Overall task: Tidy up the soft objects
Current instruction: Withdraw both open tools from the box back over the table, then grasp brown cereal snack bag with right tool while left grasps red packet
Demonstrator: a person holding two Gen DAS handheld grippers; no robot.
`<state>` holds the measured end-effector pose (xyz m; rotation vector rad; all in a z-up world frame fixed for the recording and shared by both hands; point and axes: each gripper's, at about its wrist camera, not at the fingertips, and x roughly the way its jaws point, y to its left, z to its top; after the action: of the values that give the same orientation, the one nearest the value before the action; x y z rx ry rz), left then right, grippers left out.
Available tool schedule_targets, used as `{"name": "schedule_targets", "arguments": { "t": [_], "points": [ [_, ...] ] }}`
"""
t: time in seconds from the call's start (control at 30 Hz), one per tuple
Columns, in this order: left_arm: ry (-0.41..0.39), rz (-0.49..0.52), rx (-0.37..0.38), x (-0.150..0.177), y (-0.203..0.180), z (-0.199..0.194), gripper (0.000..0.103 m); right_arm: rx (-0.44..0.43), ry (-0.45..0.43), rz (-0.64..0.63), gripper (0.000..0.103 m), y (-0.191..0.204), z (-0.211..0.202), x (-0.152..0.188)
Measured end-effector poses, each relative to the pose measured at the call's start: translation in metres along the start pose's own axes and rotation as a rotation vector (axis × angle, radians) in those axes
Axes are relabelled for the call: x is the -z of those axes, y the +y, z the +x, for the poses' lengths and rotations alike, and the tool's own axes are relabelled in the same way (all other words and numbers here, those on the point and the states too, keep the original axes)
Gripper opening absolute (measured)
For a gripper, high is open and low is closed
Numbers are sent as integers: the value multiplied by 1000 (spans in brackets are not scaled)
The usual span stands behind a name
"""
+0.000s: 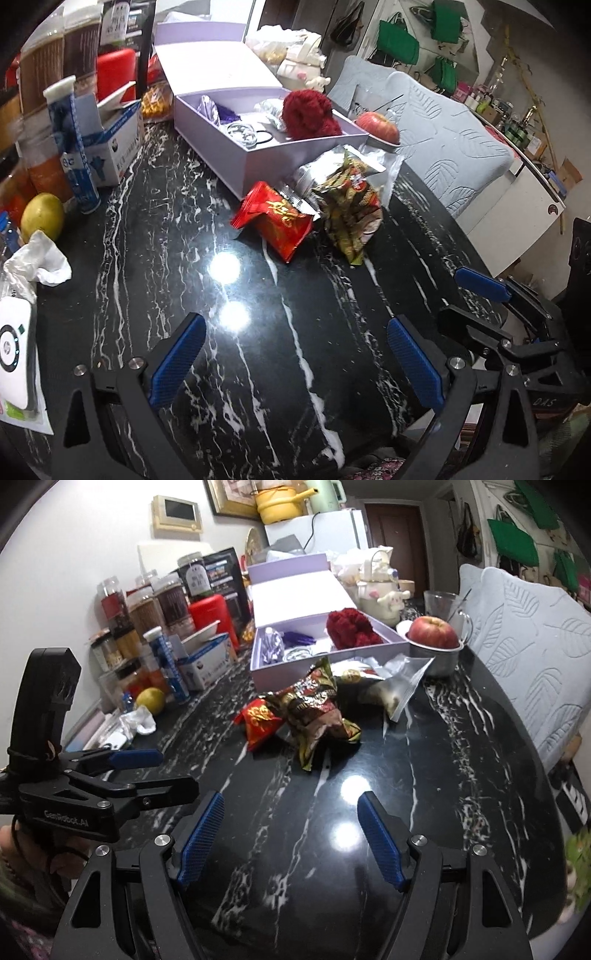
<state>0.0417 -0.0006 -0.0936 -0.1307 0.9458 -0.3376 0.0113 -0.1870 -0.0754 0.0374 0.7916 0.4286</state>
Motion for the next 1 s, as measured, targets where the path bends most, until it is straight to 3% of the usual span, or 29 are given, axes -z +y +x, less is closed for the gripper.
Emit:
{"name": "schedule_targets", "arguments": {
  "t": [0.37, 0.5, 1.0],
  "points": [
    [25, -9, 8, -20, 18, 28, 100, 3, 44, 2, 75, -10, 37, -15],
    [36, 5, 6, -27, 21, 37, 100, 2, 55, -13, 81, -10, 49, -22],
    [4, -53, 15, -47, 49, 41, 100, 8, 66, -104, 87, -15, 93, -59]
  ]
}}
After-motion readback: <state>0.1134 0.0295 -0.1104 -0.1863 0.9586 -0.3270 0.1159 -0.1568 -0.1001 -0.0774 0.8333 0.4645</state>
